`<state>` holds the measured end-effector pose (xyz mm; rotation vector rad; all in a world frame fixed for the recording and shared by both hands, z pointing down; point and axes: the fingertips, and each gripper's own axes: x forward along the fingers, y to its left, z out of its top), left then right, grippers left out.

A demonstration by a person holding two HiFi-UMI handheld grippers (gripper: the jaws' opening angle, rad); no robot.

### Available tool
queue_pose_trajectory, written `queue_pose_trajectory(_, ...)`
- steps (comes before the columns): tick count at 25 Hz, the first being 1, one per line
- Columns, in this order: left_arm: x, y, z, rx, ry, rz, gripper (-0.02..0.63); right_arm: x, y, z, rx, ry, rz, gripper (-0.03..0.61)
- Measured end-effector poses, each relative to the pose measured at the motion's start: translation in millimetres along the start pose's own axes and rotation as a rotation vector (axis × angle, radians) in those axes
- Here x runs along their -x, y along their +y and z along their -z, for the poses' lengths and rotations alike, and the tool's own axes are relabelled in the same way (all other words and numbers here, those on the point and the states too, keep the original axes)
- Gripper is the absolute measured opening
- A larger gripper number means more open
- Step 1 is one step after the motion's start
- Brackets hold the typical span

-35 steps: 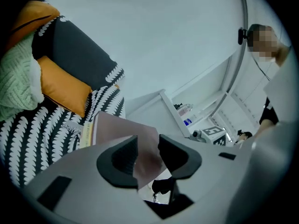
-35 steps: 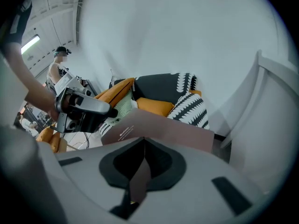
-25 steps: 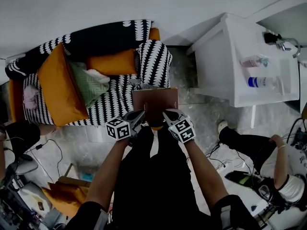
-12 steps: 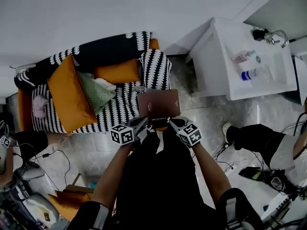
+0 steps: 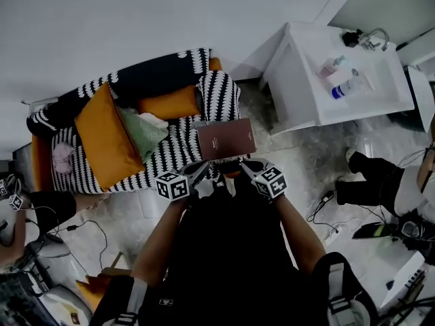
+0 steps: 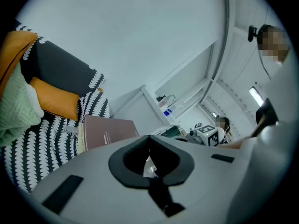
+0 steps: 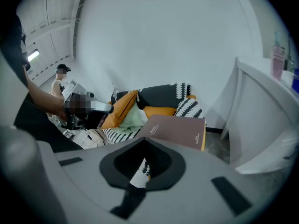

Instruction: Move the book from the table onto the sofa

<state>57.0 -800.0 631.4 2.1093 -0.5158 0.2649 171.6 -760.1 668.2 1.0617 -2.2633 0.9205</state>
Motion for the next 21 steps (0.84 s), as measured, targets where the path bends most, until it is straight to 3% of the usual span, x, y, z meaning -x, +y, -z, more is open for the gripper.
queue_pose_trajectory(4,10,-3,3,-0.033,0.011,0.009,0.011,1,6,-1,0.03,-0.011,0.016,0.008)
queue_pose_trajectory(11,30,5,9,-0.021,-0.019,-0.011,0.011,6,21,7,0.067,0.002,0.024,0.008)
queue_pose_trajectory(21,31,3,2,-0.027,-0.033,-0.008,0.011,10,13,2,0.049,-0.004,0.041,0.008)
